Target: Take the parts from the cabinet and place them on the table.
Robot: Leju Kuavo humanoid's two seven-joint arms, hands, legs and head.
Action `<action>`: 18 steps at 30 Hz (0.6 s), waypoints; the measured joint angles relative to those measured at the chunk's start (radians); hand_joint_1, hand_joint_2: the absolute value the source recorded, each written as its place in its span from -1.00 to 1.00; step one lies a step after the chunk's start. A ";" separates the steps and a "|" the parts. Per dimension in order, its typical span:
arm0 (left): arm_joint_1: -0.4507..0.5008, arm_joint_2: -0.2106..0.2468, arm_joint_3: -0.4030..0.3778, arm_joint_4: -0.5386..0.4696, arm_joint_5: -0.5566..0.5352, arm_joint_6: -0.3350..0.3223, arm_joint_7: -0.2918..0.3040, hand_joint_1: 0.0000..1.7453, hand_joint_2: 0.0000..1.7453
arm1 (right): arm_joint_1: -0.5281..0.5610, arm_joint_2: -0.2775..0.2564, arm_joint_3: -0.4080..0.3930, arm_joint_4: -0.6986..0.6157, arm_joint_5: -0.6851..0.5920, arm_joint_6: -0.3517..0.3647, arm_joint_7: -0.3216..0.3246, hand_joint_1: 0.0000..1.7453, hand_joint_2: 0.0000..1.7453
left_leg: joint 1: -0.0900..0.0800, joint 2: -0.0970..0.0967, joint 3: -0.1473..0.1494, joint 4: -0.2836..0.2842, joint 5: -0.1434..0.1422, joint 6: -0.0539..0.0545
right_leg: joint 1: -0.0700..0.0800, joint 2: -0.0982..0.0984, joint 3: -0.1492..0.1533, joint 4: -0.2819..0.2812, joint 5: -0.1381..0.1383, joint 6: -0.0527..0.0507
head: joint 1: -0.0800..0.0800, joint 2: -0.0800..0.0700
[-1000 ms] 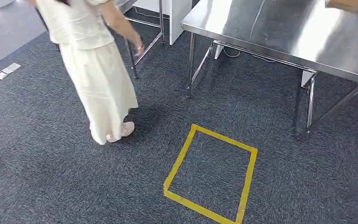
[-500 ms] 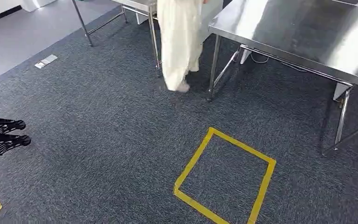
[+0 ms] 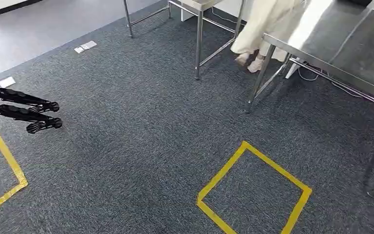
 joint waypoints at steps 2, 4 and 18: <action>0.002 -0.002 0.000 0.000 0.000 0.000 0.003 -1.00 -1.00 | 0.000 -0.002 0.000 0.000 0.000 0.000 0.000 -1.00 -1.00 | 0.000 -0.029 0.001 0.002 0.001 -0.001 | 0.000 0.003 0.046 -0.103 0.059 0.021 | 0.000 0.000; 0.002 -0.004 0.000 0.000 -0.003 0.000 0.003 -1.00 -1.00 | -0.003 -0.005 0.000 0.000 0.000 0.000 0.000 -1.00 -1.00 | 0.001 -0.055 0.002 0.003 0.003 -0.005 | -0.006 0.051 0.133 -0.293 0.139 0.033 | 0.001 0.000; 0.007 -0.011 -0.004 0.000 -0.018 0.002 0.002 -1.00 -1.00 | -0.005 -0.005 -0.003 0.001 0.000 0.003 0.000 -1.00 -1.00 | 0.009 0.045 -0.074 0.170 -0.053 -0.054 | -0.002 -0.067 0.148 -0.326 0.151 -0.038 | -0.019 0.000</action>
